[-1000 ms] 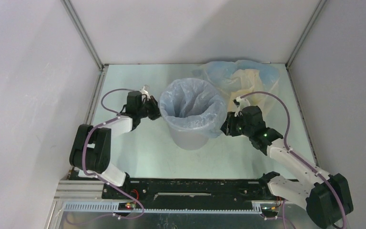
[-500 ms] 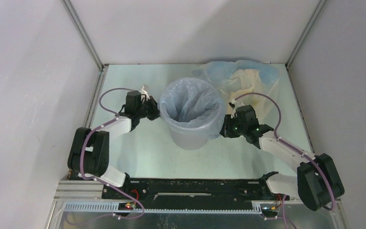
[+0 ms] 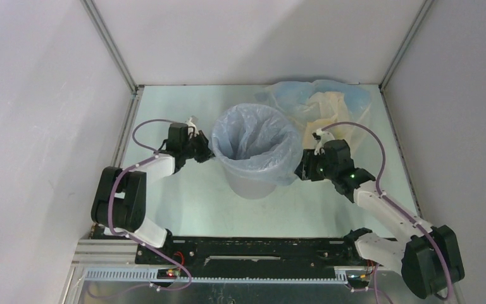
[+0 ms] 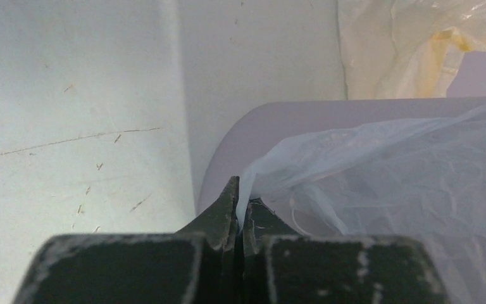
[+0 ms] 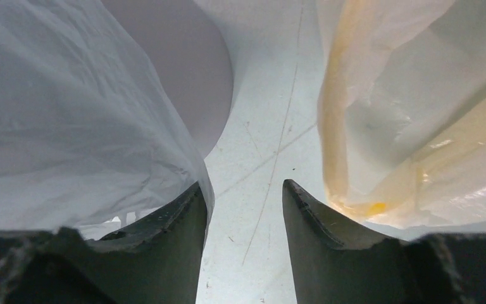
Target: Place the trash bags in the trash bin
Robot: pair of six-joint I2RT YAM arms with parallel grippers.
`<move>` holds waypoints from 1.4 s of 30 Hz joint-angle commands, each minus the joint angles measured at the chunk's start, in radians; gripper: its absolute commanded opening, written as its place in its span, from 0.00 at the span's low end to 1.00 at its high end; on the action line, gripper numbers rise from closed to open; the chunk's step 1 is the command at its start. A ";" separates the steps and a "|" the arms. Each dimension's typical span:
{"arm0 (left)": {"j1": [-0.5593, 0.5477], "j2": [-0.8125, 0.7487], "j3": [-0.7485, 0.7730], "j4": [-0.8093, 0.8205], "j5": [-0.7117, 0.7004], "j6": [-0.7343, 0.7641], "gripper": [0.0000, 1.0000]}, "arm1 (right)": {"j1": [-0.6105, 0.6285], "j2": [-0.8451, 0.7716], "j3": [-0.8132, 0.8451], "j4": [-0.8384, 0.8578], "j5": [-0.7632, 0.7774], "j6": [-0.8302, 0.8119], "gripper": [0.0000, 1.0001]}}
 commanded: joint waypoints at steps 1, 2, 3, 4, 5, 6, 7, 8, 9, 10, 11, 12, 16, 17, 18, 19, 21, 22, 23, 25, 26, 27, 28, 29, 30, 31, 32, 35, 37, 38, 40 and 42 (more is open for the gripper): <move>0.009 -0.018 0.005 0.000 -0.026 0.034 0.08 | -0.037 -0.069 0.002 -0.034 -0.003 -0.030 0.54; 0.008 -0.034 0.000 0.000 -0.027 0.034 0.11 | -0.045 -0.089 0.002 -0.043 -0.002 -0.032 0.56; 0.009 -0.051 -0.006 -0.002 -0.029 0.033 0.13 | -0.053 -0.116 0.002 -0.052 -0.001 -0.036 0.59; 0.009 -0.071 -0.009 -0.008 -0.037 0.034 0.15 | -0.058 -0.138 0.005 -0.067 0.001 -0.040 0.62; 0.009 -0.094 -0.012 -0.017 -0.045 0.035 0.19 | -0.064 -0.158 0.011 -0.084 0.006 -0.045 0.64; 0.009 -0.114 -0.015 -0.024 -0.050 0.034 0.21 | -0.067 -0.180 0.019 -0.102 0.013 -0.051 0.66; 0.009 -0.140 -0.020 -0.030 -0.061 0.033 0.24 | -0.070 -0.200 0.030 -0.120 0.022 -0.057 0.67; 0.009 -0.167 -0.026 -0.035 -0.074 0.030 0.26 | -0.072 -0.219 0.041 -0.136 0.029 -0.062 0.67; 0.009 -0.193 -0.035 -0.041 -0.090 0.027 0.29 | -0.074 -0.240 0.054 -0.153 0.034 -0.066 0.67; 0.009 -0.223 -0.042 -0.045 -0.104 0.024 0.31 | -0.075 -0.261 0.069 -0.169 0.037 -0.068 0.67; 0.010 -0.249 -0.052 -0.051 -0.119 0.020 0.33 | -0.075 -0.280 0.085 -0.182 0.037 -0.069 0.67; 0.010 -0.276 -0.062 -0.054 -0.132 0.016 0.33 | -0.075 -0.297 0.104 -0.195 0.036 -0.070 0.66; 0.010 -0.372 -0.097 -0.070 -0.179 -0.002 0.35 | -0.071 -0.346 0.191 -0.225 0.002 -0.081 0.54; 0.010 -0.391 -0.106 -0.076 -0.191 -0.005 0.35 | -0.067 -0.349 0.221 -0.232 -0.008 -0.085 0.50; 0.011 -0.411 -0.114 -0.084 -0.200 -0.009 0.35 | -0.060 -0.347 0.250 -0.238 -0.017 -0.090 0.45; 0.010 -0.430 -0.121 -0.091 -0.212 -0.010 0.35 | -0.050 -0.339 0.283 -0.244 -0.024 -0.098 0.40; 0.011 -0.473 -0.134 -0.103 -0.231 -0.012 0.35 | -0.017 -0.312 0.344 -0.255 -0.029 -0.114 0.26; 0.012 -0.488 -0.140 -0.108 -0.240 -0.011 0.36 | 0.004 -0.294 0.375 -0.259 -0.026 -0.124 0.16; 0.012 -0.502 -0.144 -0.113 -0.246 -0.011 0.36 | 0.029 -0.276 0.406 -0.264 -0.019 -0.137 0.03; 0.012 -0.520 -0.151 -0.113 -0.253 -0.009 0.37 | 0.086 -0.221 0.475 -0.277 0.006 -0.171 0.00; 0.012 -0.527 -0.151 -0.126 -0.253 -0.008 0.37 | 0.119 -0.198 0.505 -0.283 0.020 -0.192 0.00; 0.012 -0.529 -0.152 -0.139 -0.254 -0.008 0.37 | 0.147 -0.169 0.539 -0.293 0.033 -0.211 0.00; 0.011 -0.531 -0.154 -0.141 -0.253 -0.007 0.37 | 0.174 -0.140 0.568 -0.302 0.045 -0.226 0.00; 0.012 -0.532 -0.154 -0.141 -0.253 -0.004 0.37 | 0.199 -0.110 0.602 -0.314 0.050 -0.239 0.00; 0.011 -0.530 -0.156 -0.141 -0.253 -0.001 0.37 | 0.219 -0.076 0.637 -0.329 0.047 -0.252 0.00; 0.012 -0.524 -0.154 -0.139 -0.251 0.003 0.37 | 0.248 -0.039 0.673 -0.352 0.047 -0.269 0.00; 0.012 -0.517 -0.153 -0.135 -0.247 0.006 0.37 | 0.262 0.008 0.714 -0.379 0.049 -0.277 0.00; 0.012 -0.486 -0.148 -0.124 -0.218 0.013 0.40 | 0.333 0.155 0.853 -0.485 0.087 -0.331 0.00; 0.013 -0.468 -0.145 -0.093 -0.203 0.017 0.41 | 0.374 0.250 0.942 -0.555 0.137 -0.358 0.00; 0.013 -0.460 -0.145 -0.087 -0.200 0.018 0.41 | 0.389 0.294 0.979 -0.584 0.154 -0.360 0.00; 0.013 -0.446 -0.145 -0.078 -0.191 0.022 0.42 | 0.411 0.370 1.037 -0.625 0.175 -0.390 0.00; 0.014 -0.427 -0.139 -0.075 -0.174 0.027 0.42 | 0.422 0.434 1.081 -0.644 0.185 -0.397 0.00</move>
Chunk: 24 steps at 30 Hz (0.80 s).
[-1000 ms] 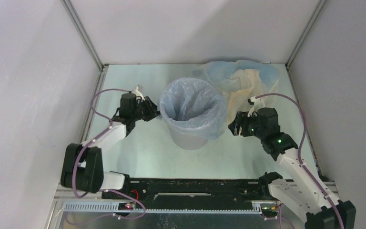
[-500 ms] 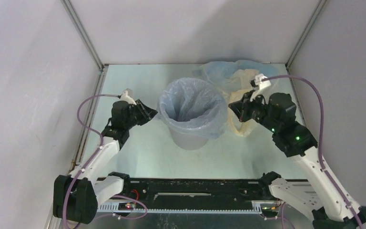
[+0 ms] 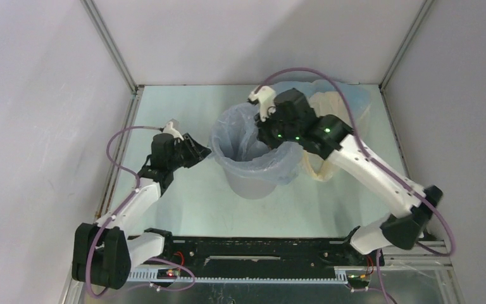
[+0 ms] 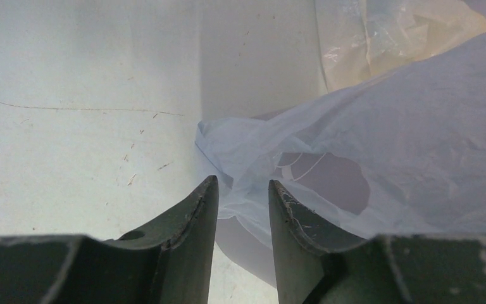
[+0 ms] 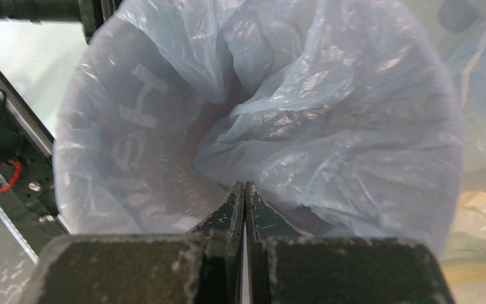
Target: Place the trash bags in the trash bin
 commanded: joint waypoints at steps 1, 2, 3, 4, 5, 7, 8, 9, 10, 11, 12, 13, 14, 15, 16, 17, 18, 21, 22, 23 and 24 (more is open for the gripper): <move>0.006 0.033 0.017 0.053 0.048 0.032 0.42 | 0.029 0.112 0.110 -0.130 0.067 -0.064 0.00; 0.006 0.046 0.019 0.055 0.054 0.033 0.42 | 0.031 0.132 0.121 -0.133 0.067 -0.064 0.00; 0.007 0.057 0.023 0.058 0.061 0.034 0.42 | 0.031 0.151 0.132 -0.137 0.064 -0.064 0.00; 0.007 0.071 0.027 0.062 0.068 0.034 0.41 | 0.031 0.166 0.138 -0.140 0.063 -0.066 0.00; 0.007 0.084 0.032 0.066 0.075 0.033 0.41 | 0.031 0.182 0.143 -0.143 0.058 -0.069 0.00; 0.008 0.110 0.041 0.080 0.096 0.028 0.40 | 0.032 0.211 0.147 -0.150 0.051 -0.073 0.00; 0.008 0.120 0.043 0.093 0.107 0.025 0.40 | 0.034 0.226 0.146 -0.155 0.046 -0.074 0.00; 0.007 0.131 0.044 0.102 0.115 0.022 0.40 | 0.033 0.240 0.144 -0.162 0.042 -0.075 0.00; 0.007 0.139 0.046 0.108 0.122 0.019 0.39 | 0.034 0.254 0.140 -0.168 0.040 -0.075 0.00; 0.007 0.147 0.049 0.112 0.125 0.018 0.39 | 0.036 0.266 0.135 -0.172 0.038 -0.074 0.00; 0.007 0.156 0.052 0.114 0.126 0.018 0.38 | 0.037 0.278 0.127 -0.173 0.038 -0.073 0.00; 0.007 0.164 0.053 0.115 0.128 0.019 0.37 | 0.040 0.289 0.118 -0.174 0.038 -0.070 0.00; 0.007 0.169 0.055 0.117 0.130 0.019 0.36 | 0.042 0.303 0.107 -0.174 0.039 -0.069 0.00; 0.007 0.175 0.055 0.122 0.135 0.018 0.35 | 0.045 0.311 0.098 -0.172 0.040 -0.066 0.00; 0.007 0.180 0.055 0.125 0.137 0.017 0.34 | 0.048 0.319 0.088 -0.167 0.040 -0.062 0.00; 0.005 0.186 0.054 0.129 0.141 0.016 0.34 | 0.051 0.326 0.078 -0.163 0.041 -0.059 0.00; 0.006 0.192 0.054 0.133 0.146 0.015 0.33 | 0.055 0.334 0.070 -0.157 0.040 -0.058 0.00; 0.006 0.213 0.057 0.144 0.158 0.013 0.32 | 0.059 0.360 0.059 -0.150 0.049 -0.052 0.00; 0.007 0.222 0.060 0.146 0.164 0.013 0.32 | 0.060 0.368 0.058 -0.152 0.055 -0.050 0.00; 0.005 0.229 0.062 0.147 0.170 0.013 0.32 | 0.061 0.375 0.055 -0.150 0.064 -0.047 0.00; 0.005 0.238 0.065 0.149 0.174 0.013 0.31 | 0.061 0.377 0.048 -0.147 0.067 -0.044 0.00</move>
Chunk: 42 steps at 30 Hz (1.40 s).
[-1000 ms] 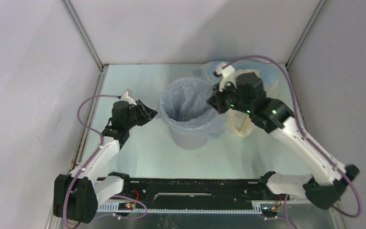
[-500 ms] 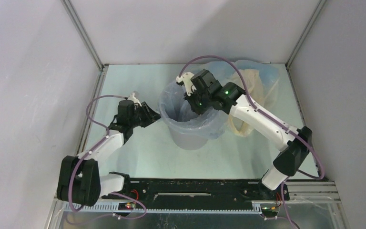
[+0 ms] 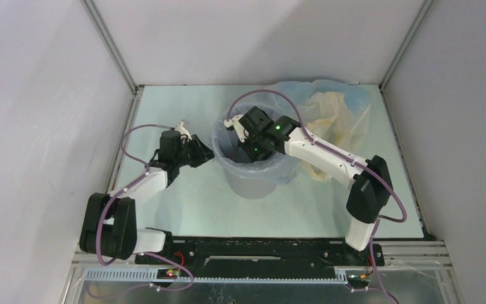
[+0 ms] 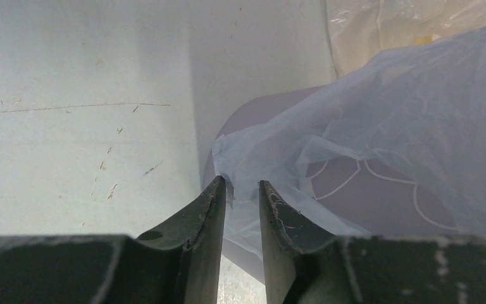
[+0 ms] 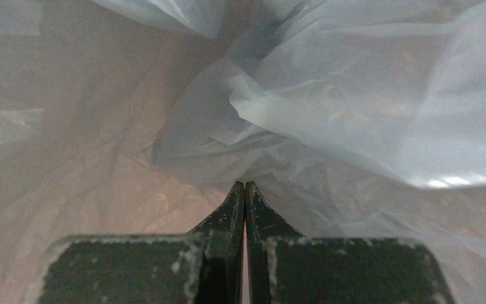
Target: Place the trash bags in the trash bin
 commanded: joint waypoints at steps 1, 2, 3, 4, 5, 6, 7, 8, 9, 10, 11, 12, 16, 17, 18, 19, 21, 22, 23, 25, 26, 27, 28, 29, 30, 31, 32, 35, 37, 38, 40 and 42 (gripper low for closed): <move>0.003 0.031 0.046 0.046 0.044 0.006 0.31 | 0.007 0.019 -0.018 0.020 0.024 0.016 0.00; 0.003 0.038 0.048 0.047 0.046 0.005 0.30 | 0.007 0.017 -0.034 0.031 0.024 0.019 0.00; 0.002 0.043 0.049 0.047 0.046 0.005 0.30 | 0.007 0.013 -0.049 0.043 0.024 0.021 0.00; 0.000 0.047 0.050 0.047 0.047 0.005 0.30 | 0.008 0.011 -0.065 0.053 0.024 0.021 0.00; 0.000 0.052 0.052 0.047 0.048 0.007 0.30 | 0.008 0.008 -0.080 0.061 0.024 0.022 0.00; -0.001 0.057 0.052 0.047 0.050 0.008 0.29 | 0.007 0.007 -0.091 0.069 0.024 0.022 0.00; -0.001 0.061 0.054 0.047 0.053 0.008 0.29 | 0.008 0.008 -0.103 0.073 0.021 0.022 0.00; -0.003 0.065 0.055 0.047 0.054 0.008 0.29 | 0.007 0.009 -0.113 0.076 0.020 0.021 0.00; -0.003 0.069 0.055 0.048 0.054 0.009 0.29 | 0.008 0.013 -0.122 0.080 0.019 0.021 0.00; -0.004 0.074 0.057 0.048 0.055 0.010 0.29 | 0.007 0.020 -0.131 0.082 0.018 0.022 0.00; -0.006 0.079 0.057 0.048 0.057 0.010 0.28 | 0.007 0.027 -0.134 0.081 0.016 0.022 0.00; -0.007 0.082 0.058 0.049 0.058 0.011 0.28 | 0.006 0.036 -0.134 0.079 0.014 0.022 0.00; -0.012 0.092 0.061 0.049 0.063 0.013 0.28 | 0.002 0.066 -0.132 0.071 0.007 0.022 0.00; -0.014 0.093 0.062 0.049 0.065 0.013 0.28 | 0.000 0.074 -0.130 0.065 0.000 0.022 0.00; -0.015 0.095 0.064 0.049 0.067 0.013 0.28 | -0.002 0.083 -0.127 0.059 -0.005 0.022 0.00; -0.016 0.097 0.065 0.047 0.068 0.013 0.28 | -0.004 0.093 -0.123 0.051 -0.012 0.022 0.00; -0.020 0.098 0.069 0.047 0.069 0.013 0.27 | -0.009 0.114 -0.112 0.032 -0.017 0.022 0.00; -0.022 0.099 0.071 0.046 0.069 0.013 0.27 | -0.010 0.121 -0.109 0.026 -0.019 0.022 0.00; -0.024 0.099 0.073 0.045 0.071 0.013 0.27 | -0.011 0.130 -0.108 0.020 -0.022 0.022 0.00; -0.029 0.102 0.078 0.044 0.074 0.013 0.27 | -0.014 0.141 -0.107 0.013 -0.030 0.022 0.00; -0.031 0.105 0.081 0.044 0.075 0.012 0.27 | -0.016 0.147 -0.107 0.009 -0.036 0.022 0.00; -0.034 0.107 0.082 0.044 0.075 0.012 0.27 | -0.018 0.156 -0.105 0.003 -0.042 0.022 0.00; -0.038 0.109 0.085 0.044 0.077 0.010 0.27 | -0.020 0.165 -0.102 -0.005 -0.048 0.022 0.00; -0.042 0.111 0.088 0.044 0.076 0.010 0.27 | -0.020 0.175 -0.098 -0.011 -0.052 0.022 0.00; -0.045 0.114 0.090 0.044 0.076 0.010 0.27 | -0.020 0.186 -0.095 -0.017 -0.054 0.022 0.00; -0.050 0.115 0.093 0.042 0.076 0.010 0.27 | -0.020 0.195 -0.094 -0.022 -0.055 0.035 0.00; -0.052 0.117 0.095 0.043 0.077 0.009 0.27 | -0.020 0.202 -0.096 -0.024 -0.056 0.040 0.00; -0.060 0.120 0.098 0.043 0.076 0.007 0.27 | -0.021 0.227 -0.103 -0.020 -0.056 0.047 0.00; -0.063 0.119 0.099 0.043 0.079 0.005 0.27 | -0.023 0.246 -0.106 -0.011 -0.056 0.052 0.00; -0.064 0.118 0.100 0.043 0.079 0.004 0.27 | -0.023 0.258 -0.106 -0.008 -0.056 0.054 0.00; -0.067 0.115 0.099 0.043 0.082 0.002 0.27 | -0.026 0.285 -0.106 0.001 -0.056 0.057 0.00; -0.067 0.109 0.101 0.042 0.086 0.000 0.27 | -0.031 0.307 -0.108 0.011 -0.056 0.061 0.00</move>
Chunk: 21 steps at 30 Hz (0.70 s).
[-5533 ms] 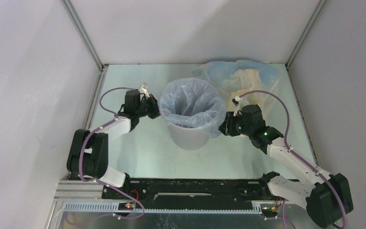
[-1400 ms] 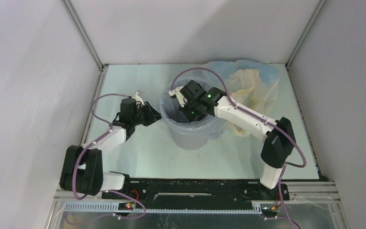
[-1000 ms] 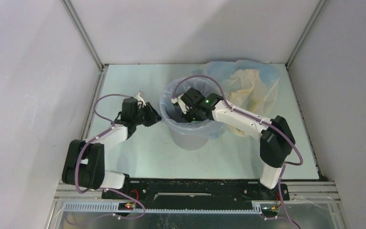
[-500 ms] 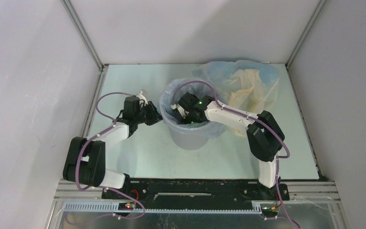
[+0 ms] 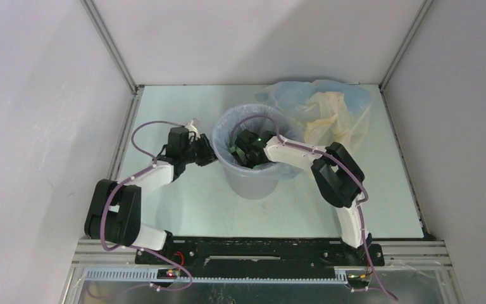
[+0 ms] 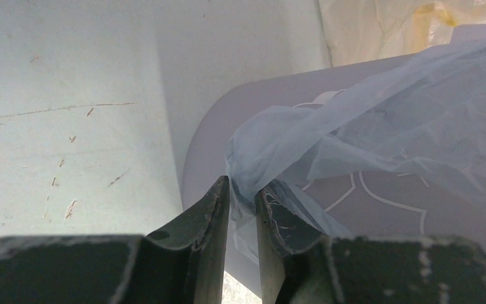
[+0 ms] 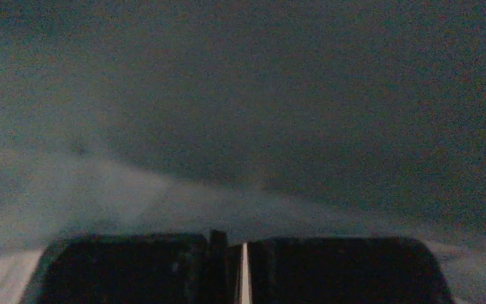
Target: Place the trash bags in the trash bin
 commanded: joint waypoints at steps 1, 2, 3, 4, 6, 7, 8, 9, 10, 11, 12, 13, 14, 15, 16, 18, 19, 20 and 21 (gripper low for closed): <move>-0.011 -0.013 0.039 0.027 0.030 0.000 0.27 | -0.011 0.058 0.018 0.014 -0.008 0.020 0.00; -0.012 -0.014 0.041 0.025 0.029 -0.001 0.27 | -0.013 0.065 0.014 0.020 -0.010 0.023 0.00; -0.011 -0.016 0.043 0.023 0.032 0.000 0.27 | -0.014 0.072 0.011 0.025 -0.014 0.024 0.00; -0.011 -0.019 0.044 0.021 0.032 0.000 0.27 | -0.014 0.077 0.006 0.029 -0.014 0.026 0.00; -0.011 -0.022 0.047 0.017 0.036 -0.002 0.27 | -0.016 0.089 0.003 0.032 -0.011 0.030 0.00; -0.011 -0.026 0.047 0.017 0.038 -0.003 0.27 | -0.017 0.093 0.002 0.033 -0.008 0.032 0.00; -0.012 -0.029 0.047 0.016 0.039 -0.005 0.27 | -0.016 0.097 0.002 0.033 -0.006 0.033 0.00; -0.013 -0.032 0.048 0.014 0.039 -0.006 0.27 | -0.016 0.100 0.002 0.031 -0.003 0.034 0.00; -0.013 -0.036 0.048 0.012 0.040 -0.006 0.27 | -0.018 0.100 0.002 0.030 0.001 0.036 0.00; -0.012 -0.042 0.048 0.010 0.040 -0.007 0.27 | -0.017 0.100 0.004 0.027 0.003 0.035 0.00; -0.011 -0.047 0.049 0.004 0.041 -0.007 0.27 | -0.018 0.090 0.005 0.025 0.005 0.037 0.00; -0.013 -0.053 0.050 -0.002 0.041 -0.005 0.27 | -0.018 0.078 0.005 0.024 0.010 0.041 0.00; -0.013 -0.060 0.053 -0.009 0.038 -0.003 0.27 | -0.017 0.061 0.004 0.024 0.013 0.042 0.00; -0.012 -0.065 0.056 -0.016 0.035 0.000 0.27 | -0.017 0.039 0.003 0.024 0.013 0.044 0.00; -0.014 -0.071 0.060 -0.025 0.032 0.003 0.27 | -0.016 0.015 0.004 0.024 0.013 0.046 0.00; -0.012 -0.078 0.065 -0.038 0.028 0.008 0.27 | -0.013 -0.040 0.006 0.026 0.018 0.051 0.00; -0.012 -0.081 0.068 -0.042 0.028 0.009 0.27 | -0.012 -0.067 0.007 0.026 0.019 0.052 0.00; -0.014 -0.084 0.070 -0.046 0.027 0.010 0.27 | -0.010 -0.094 0.008 0.028 0.021 0.055 0.00; -0.013 -0.086 0.072 -0.050 0.027 0.010 0.27 | -0.009 -0.118 0.009 0.029 0.024 0.056 0.00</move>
